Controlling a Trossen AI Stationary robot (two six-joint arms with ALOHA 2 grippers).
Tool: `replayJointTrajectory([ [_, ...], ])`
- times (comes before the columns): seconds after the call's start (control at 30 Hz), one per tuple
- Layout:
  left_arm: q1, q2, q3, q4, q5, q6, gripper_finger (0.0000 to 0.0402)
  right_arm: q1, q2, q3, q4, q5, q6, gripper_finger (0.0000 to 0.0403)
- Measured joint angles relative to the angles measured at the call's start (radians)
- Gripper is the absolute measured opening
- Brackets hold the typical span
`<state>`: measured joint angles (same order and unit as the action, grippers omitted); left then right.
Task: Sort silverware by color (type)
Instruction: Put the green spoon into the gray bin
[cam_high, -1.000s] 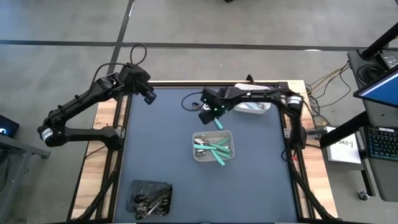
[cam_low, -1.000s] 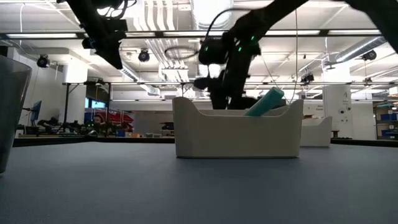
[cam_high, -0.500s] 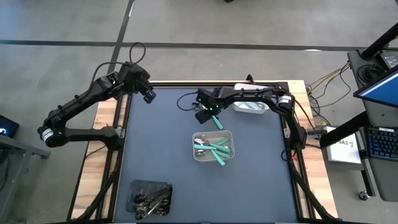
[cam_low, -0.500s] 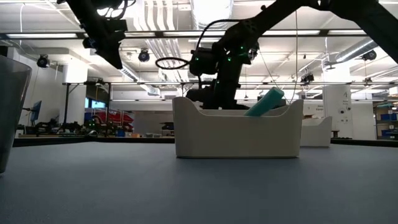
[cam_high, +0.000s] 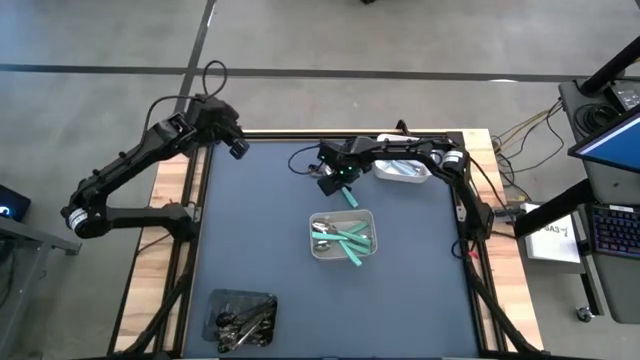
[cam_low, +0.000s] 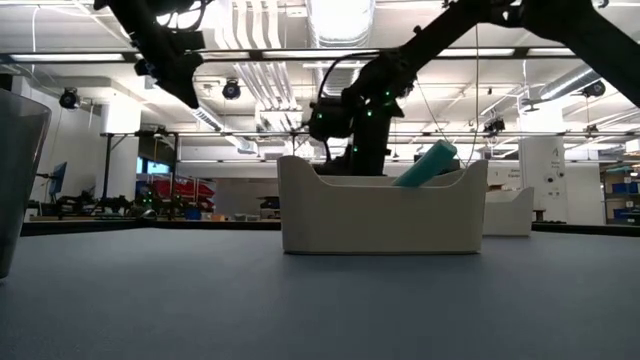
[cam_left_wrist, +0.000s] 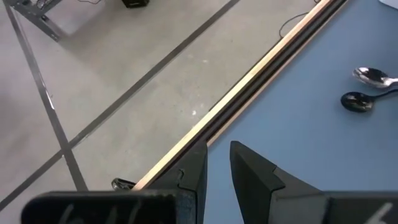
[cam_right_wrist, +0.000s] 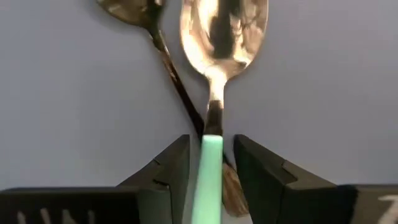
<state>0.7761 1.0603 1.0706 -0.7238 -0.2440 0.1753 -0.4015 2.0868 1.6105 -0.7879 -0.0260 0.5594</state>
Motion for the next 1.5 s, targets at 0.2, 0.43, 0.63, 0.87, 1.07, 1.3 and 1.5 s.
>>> replayJointTrajectory([
  [0.2,0.015,0.0,0.0,0.001,0.0,0.004,0.0053,-0.009,0.001,-0.001,-0.013,0.012,-0.021,0.0109],
  [0.43,0.018,0.0,0.0,0.002,0.0,0.005,0.0053,-0.011,-0.001,-0.002,-0.017,0.017,-0.035,0.006],
  [0.63,0.02,0.0,0.0,0.002,0.0,0.008,0.0053,-0.013,-0.009,-0.003,-0.018,-0.022,-0.036,0.003],
  [0.87,0.021,0.0,0.0,0.002,0.0,0.021,0.0053,-0.009,-0.08,-0.002,-0.033,-0.068,-0.037,0.003],
  [1.07,0.021,0.0,0.0,0.001,0.0,0.017,0.0053,0.011,-0.164,0.0,-0.034,-0.087,-0.091,0.003],
  [1.3,0.021,0.0,0.0,-0.005,0.0,0.015,0.0053,0.114,-0.242,0.001,-0.04,-0.244,-0.165,0.003],
  [1.5,0.021,0.0,0.0,-0.046,0.0,0.015,0.0053,0.238,-0.271,0.003,-0.046,-0.294,-0.167,0.0034],
])
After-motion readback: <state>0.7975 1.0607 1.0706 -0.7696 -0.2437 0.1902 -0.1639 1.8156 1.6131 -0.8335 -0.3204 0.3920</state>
